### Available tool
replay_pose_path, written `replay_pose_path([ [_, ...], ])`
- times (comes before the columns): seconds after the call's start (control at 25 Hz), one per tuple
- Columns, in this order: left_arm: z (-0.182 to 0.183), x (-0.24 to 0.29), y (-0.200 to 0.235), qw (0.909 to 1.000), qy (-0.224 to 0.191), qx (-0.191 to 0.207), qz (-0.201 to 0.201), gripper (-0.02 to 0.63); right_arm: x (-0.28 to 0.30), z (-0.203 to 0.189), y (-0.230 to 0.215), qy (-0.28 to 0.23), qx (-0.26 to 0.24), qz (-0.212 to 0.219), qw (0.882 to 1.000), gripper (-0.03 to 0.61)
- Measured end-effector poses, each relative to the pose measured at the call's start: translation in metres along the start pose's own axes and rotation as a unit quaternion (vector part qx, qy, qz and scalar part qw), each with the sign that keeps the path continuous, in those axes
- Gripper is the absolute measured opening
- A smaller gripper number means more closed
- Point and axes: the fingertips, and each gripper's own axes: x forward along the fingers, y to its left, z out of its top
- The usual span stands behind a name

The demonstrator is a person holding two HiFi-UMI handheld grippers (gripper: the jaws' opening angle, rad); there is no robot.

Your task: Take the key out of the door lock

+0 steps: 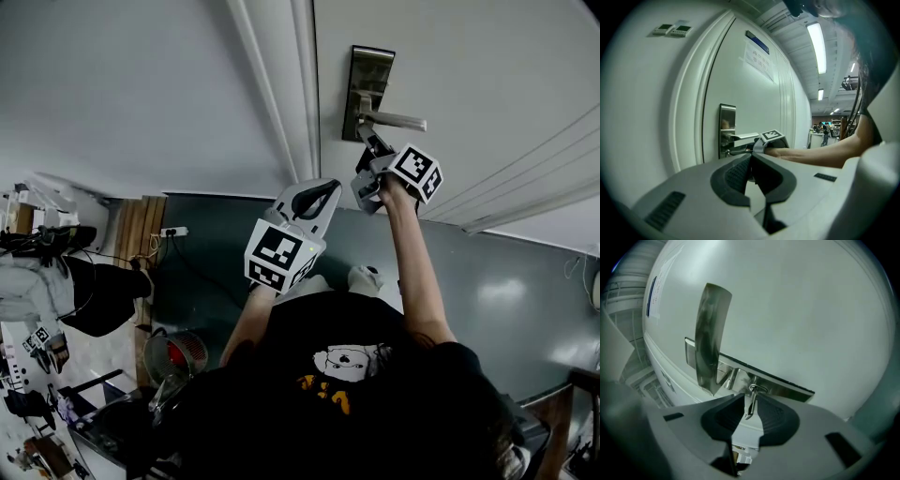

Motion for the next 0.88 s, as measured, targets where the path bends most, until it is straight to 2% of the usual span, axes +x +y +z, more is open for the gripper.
replay_pose_path([
  [0.24, -0.001, -0.004, -0.003, 1.0, 0.001, -0.001, 0.005, 0.008, 0.01, -0.002, -0.001, 0.002, -0.003, 0.0, 1.0, 0.052],
  [0.64, -0.009, -0.004, -0.003, 0.9999, 0.004, -0.009, 0.011, 0.008, 0.009, 0.003, -0.015, -0.029, 0.095, 0.001, 0.995, 0.029],
  [0.88, -0.014, -0.009, -0.007, 0.9998, 0.006, -0.012, 0.013, 0.008, 0.005, 0.001, -0.016, -0.037, 0.109, -0.001, 0.993, 0.026],
])
